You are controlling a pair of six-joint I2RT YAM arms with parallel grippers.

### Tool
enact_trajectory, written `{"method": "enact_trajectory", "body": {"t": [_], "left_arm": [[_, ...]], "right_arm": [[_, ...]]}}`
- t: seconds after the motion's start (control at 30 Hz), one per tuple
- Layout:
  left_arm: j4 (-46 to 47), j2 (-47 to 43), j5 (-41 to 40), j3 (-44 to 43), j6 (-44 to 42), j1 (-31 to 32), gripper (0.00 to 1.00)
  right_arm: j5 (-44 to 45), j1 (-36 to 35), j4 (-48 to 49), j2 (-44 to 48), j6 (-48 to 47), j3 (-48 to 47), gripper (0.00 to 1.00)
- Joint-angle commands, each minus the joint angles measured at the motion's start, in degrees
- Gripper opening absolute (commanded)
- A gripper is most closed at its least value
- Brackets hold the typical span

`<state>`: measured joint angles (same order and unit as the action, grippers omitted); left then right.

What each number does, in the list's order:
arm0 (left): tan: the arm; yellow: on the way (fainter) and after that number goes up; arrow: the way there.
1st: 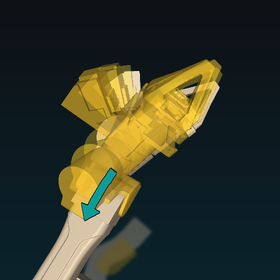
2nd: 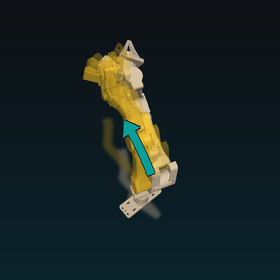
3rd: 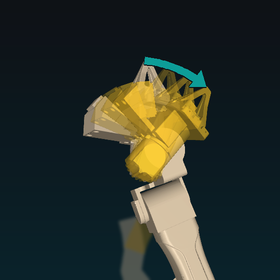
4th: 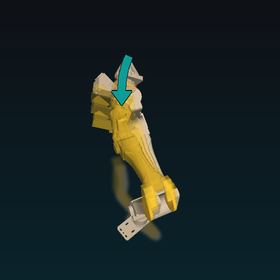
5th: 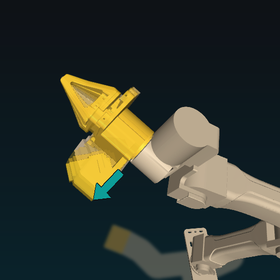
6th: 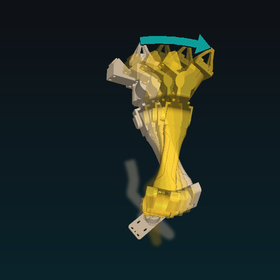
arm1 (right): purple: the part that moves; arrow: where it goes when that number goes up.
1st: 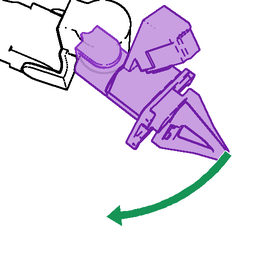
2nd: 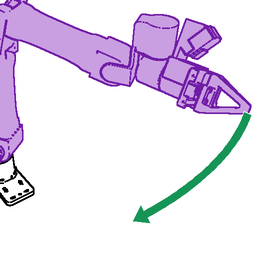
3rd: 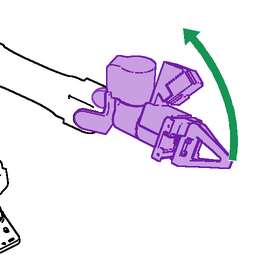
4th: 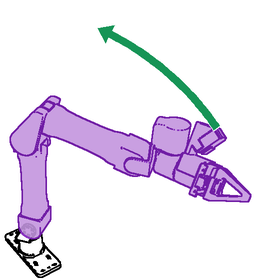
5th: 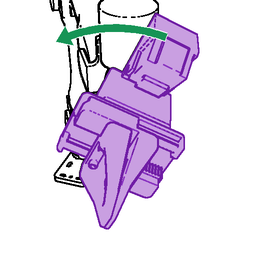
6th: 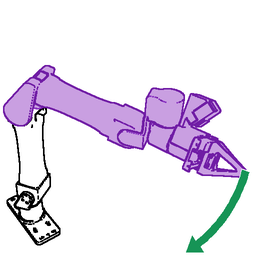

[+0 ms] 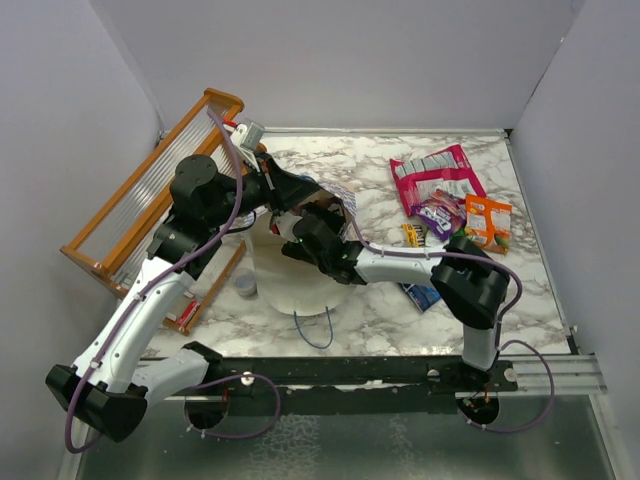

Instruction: Take the snacks out of the paper bag

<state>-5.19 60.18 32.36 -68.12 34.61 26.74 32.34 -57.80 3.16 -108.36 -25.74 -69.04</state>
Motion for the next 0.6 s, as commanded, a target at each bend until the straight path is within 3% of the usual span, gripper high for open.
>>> {"method": "enact_trajectory", "body": {"t": [0.0, 0.57], "left_arm": [[2.3, -1.7, 1.1, -1.0, 0.2, 0.0, 0.00], [3.3, -0.8, 1.7, -1.2, 1.3, 0.0, 0.00]], "right_arm": [[-0.3, -0.1, 6.6, -1.9, 1.9, 0.5, 0.94], [1.0, 2.2, 12.0, -11.1, 3.2, -4.6, 0.98]]}}
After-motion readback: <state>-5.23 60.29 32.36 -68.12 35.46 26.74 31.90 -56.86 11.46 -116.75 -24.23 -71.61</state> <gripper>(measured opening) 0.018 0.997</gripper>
